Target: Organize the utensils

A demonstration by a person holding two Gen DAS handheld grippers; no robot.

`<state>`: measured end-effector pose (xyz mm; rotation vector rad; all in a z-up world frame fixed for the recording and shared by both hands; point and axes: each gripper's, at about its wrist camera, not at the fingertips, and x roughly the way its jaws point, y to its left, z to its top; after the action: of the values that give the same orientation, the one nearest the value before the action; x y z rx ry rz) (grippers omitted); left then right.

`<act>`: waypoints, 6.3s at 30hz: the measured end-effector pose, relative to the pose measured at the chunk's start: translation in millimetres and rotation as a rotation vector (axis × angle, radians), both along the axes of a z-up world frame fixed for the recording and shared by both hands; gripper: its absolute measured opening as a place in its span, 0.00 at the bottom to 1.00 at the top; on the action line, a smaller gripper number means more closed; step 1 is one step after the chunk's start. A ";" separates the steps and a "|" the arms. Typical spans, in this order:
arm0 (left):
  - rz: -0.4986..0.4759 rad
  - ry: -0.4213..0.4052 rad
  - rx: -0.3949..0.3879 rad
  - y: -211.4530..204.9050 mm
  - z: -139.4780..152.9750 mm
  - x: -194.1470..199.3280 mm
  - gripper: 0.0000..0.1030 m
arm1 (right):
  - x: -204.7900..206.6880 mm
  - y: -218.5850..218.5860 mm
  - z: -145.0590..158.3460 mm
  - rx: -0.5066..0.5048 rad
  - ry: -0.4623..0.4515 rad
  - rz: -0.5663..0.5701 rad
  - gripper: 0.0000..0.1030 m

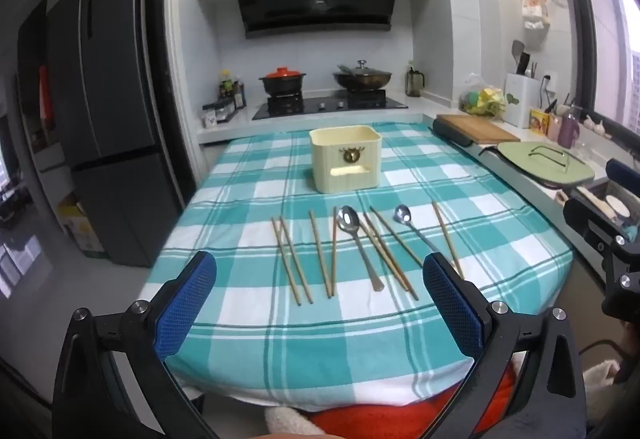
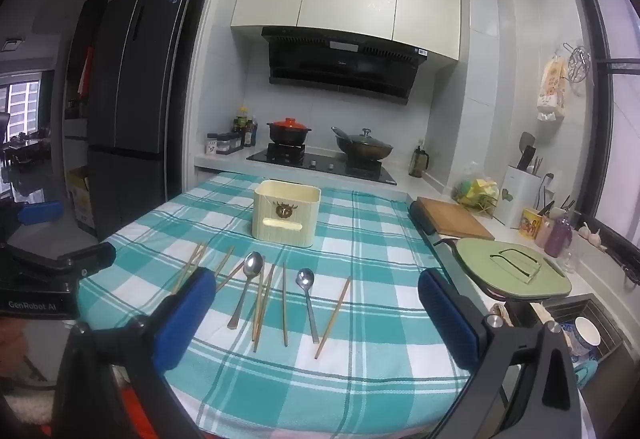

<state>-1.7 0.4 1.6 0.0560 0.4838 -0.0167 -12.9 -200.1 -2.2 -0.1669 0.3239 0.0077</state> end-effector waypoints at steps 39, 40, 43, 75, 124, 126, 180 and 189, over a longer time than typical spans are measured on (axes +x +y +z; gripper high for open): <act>-0.026 0.025 -0.015 -4.2 -6.3 3.9 1.00 | 7.4 -4.3 -2.3 0.041 -0.010 -0.028 1.00; -0.026 0.024 -0.013 -4.3 -6.3 4.0 1.00 | 7.8 -4.3 -2.7 0.041 -0.007 -0.028 1.00; -0.024 0.025 -0.017 -4.6 -6.5 4.5 1.00 | 7.1 -3.4 -3.6 0.041 -0.007 -0.029 1.00; -0.035 0.032 -0.010 -9.7 -7.1 12.6 1.00 | 14.2 -8.2 -6.9 0.052 0.020 -0.037 1.00; 0.074 0.316 -0.061 42.9 -82.4 128.1 1.00 | 109.4 -31.3 -57.4 0.121 0.256 -0.076 1.00; 0.101 0.332 -0.058 52.5 -88.7 141.5 1.00 | 118.0 -35.4 -61.9 0.121 0.273 -0.081 1.00; 0.058 0.800 -0.015 116.2 -186.5 385.6 0.48 | 383.0 -78.5 -181.4 0.107 0.849 0.002 0.32; 0.046 0.794 -0.006 108.4 -186.0 402.7 0.24 | 408.1 -83.9 -182.9 0.139 0.841 -0.036 0.10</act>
<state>401.0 108.8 -184.3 0.0306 1.2782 0.0055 395.1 -284.0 -185.1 -0.0104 1.1621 0.0654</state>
